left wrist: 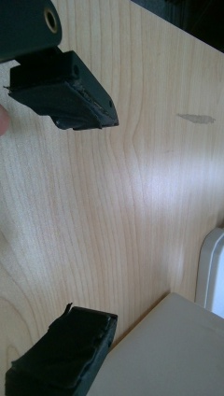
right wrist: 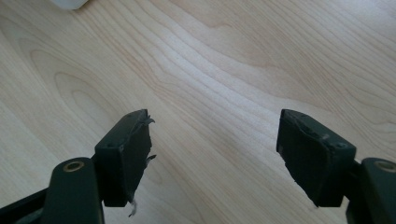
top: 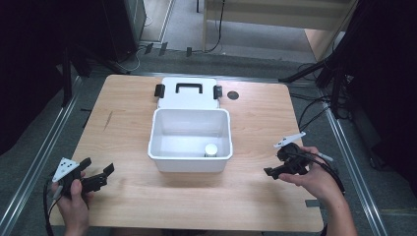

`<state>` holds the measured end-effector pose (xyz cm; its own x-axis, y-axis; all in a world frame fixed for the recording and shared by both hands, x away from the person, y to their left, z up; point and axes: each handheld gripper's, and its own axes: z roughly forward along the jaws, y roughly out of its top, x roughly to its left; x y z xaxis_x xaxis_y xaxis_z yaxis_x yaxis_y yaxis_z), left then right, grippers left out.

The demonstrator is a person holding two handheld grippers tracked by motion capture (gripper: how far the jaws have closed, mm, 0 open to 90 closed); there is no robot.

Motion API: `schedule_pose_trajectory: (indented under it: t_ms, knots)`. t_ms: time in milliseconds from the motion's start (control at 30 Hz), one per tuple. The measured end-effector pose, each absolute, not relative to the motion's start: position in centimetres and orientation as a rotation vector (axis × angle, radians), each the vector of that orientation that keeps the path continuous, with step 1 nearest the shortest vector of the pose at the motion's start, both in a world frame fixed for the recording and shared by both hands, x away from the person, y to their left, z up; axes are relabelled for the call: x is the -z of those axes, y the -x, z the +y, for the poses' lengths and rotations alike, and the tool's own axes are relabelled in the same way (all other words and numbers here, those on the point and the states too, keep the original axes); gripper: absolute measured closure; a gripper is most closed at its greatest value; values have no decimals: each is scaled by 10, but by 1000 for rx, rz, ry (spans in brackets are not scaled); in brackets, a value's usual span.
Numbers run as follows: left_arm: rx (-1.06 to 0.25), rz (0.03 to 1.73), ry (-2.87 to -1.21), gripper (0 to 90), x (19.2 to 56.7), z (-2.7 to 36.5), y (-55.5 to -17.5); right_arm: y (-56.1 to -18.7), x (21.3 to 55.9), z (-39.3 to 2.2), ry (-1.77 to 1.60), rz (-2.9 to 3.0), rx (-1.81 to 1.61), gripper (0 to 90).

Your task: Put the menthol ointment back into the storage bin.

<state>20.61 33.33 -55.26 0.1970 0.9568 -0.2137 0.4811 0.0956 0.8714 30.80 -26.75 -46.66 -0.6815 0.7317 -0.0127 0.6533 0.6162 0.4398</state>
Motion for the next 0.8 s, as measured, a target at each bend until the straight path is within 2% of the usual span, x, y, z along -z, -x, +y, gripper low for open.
schedule_pose_trajectory:
  t_ms: [533, 800]
  knots:
    - [-632, 1425, -1529, 68, 553, 333, -206, -280, 505, -292, -1198, 2382, -922, 242]
    - [-632, 1426, -1527, 68, 553, 333, -206, -263, 523, -307, -1217, 2189, -1125, 189]
